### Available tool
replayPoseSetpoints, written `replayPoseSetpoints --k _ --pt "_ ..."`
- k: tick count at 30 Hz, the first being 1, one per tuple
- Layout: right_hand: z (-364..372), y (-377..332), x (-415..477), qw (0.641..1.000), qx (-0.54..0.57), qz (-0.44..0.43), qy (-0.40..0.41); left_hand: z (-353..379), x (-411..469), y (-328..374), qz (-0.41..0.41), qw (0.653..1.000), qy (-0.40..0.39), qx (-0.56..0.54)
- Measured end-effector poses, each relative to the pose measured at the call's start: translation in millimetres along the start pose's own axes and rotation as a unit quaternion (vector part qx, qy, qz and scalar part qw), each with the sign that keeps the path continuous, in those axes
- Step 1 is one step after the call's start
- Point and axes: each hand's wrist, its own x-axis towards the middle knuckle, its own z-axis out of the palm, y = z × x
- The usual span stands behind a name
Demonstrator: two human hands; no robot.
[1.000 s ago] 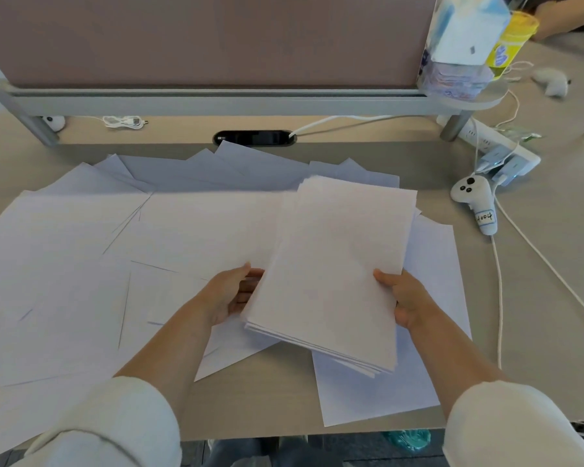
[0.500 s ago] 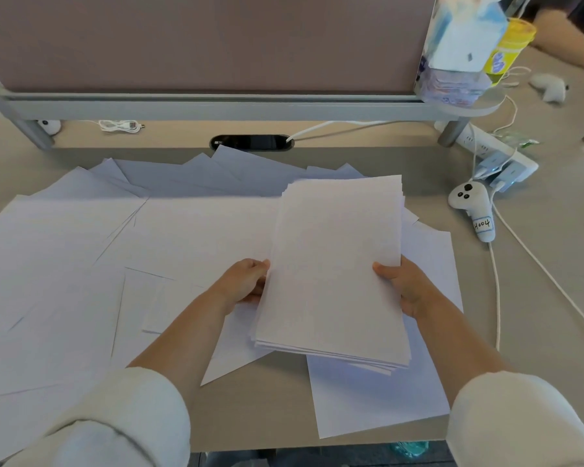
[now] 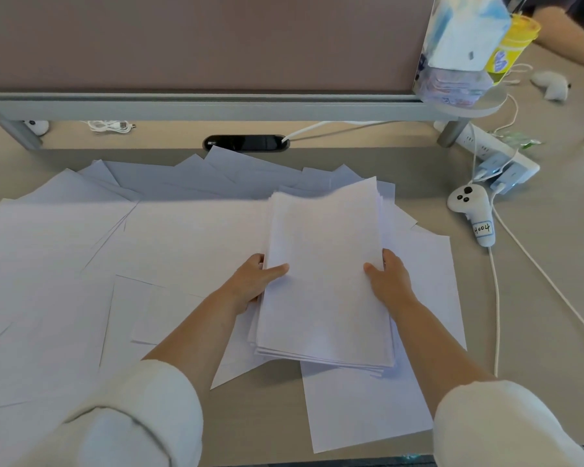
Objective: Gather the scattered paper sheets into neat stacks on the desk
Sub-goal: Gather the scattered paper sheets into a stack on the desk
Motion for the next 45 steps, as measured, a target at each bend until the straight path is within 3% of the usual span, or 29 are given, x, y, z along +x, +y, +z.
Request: replayPoseSetpoints --k 5,9,12,16,25,30,39,45 --pt "1.8 1.0 3.2 1.000 -0.002 -0.002 0.009 7.8 2.6 -0.5 0.018 0.998 -0.038 -0.042" --pt "1.3 -0.8 3.5 0.999 0.009 -0.008 0.030 2.7 1.9 -1.7 0.143 0.984 0.039 0.097" --pt "-3.8 -3.3 0.4 0.996 0.077 -0.013 0.047 -6.7 -6.3 2.4 0.193 0.980 0.020 0.030" --pt "-12.2 -14.1 -5.6 0.971 0.231 0.026 -0.060 -12.7 -11.5 4.6 0.169 0.981 -0.004 -0.096" --pt "-29.4 -20.5 -6.0 0.978 0.157 0.042 -0.129 3.0 -26.8 -4.7 0.149 0.985 0.005 -0.087" --pt "-31.3 -7.3 -11.5 0.984 0.142 0.069 -0.081 11.0 -40.2 -11.5 0.115 0.985 -0.014 -0.130" --pt "-41.3 29.9 -31.6 0.994 -0.026 0.110 -0.004 35.1 -58.6 -26.2 -0.048 0.990 -0.105 0.085" --pt "-47.4 43.4 -41.5 0.989 -0.079 0.120 0.040 49.5 -62.4 -20.4 -0.049 0.971 -0.023 0.231"
